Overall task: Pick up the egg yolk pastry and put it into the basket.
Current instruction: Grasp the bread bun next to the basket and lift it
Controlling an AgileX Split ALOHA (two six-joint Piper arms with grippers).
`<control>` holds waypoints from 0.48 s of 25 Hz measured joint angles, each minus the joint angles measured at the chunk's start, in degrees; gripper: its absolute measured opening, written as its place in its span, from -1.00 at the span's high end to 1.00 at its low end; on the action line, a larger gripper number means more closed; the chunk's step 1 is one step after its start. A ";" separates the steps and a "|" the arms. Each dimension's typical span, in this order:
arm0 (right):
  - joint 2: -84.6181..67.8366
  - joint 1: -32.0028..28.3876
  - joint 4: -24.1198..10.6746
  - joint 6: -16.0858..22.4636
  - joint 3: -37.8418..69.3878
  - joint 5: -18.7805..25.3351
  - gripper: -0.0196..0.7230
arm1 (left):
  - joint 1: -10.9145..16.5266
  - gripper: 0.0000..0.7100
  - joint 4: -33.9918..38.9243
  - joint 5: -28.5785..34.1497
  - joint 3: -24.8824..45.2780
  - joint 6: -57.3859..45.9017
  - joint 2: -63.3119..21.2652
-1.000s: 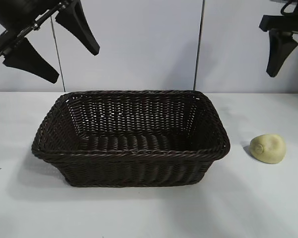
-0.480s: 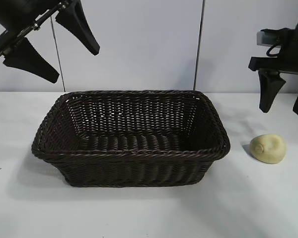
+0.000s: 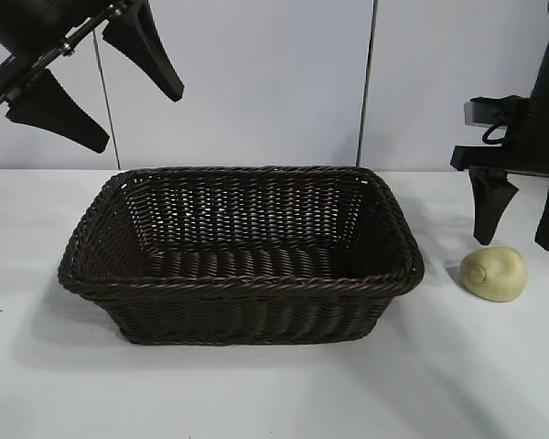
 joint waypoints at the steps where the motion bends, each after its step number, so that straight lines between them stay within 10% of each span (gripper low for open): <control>1: 0.40 0.00 0.00 0.00 0.00 -0.06 -0.39 | 0.00 -0.68 0.00 0.00 0.00 0.00 0.00; 12: 3.75 0.00 0.00 0.14 0.04 -0.52 -0.39 | 0.00 -0.68 0.00 -0.04 0.00 0.00 0.00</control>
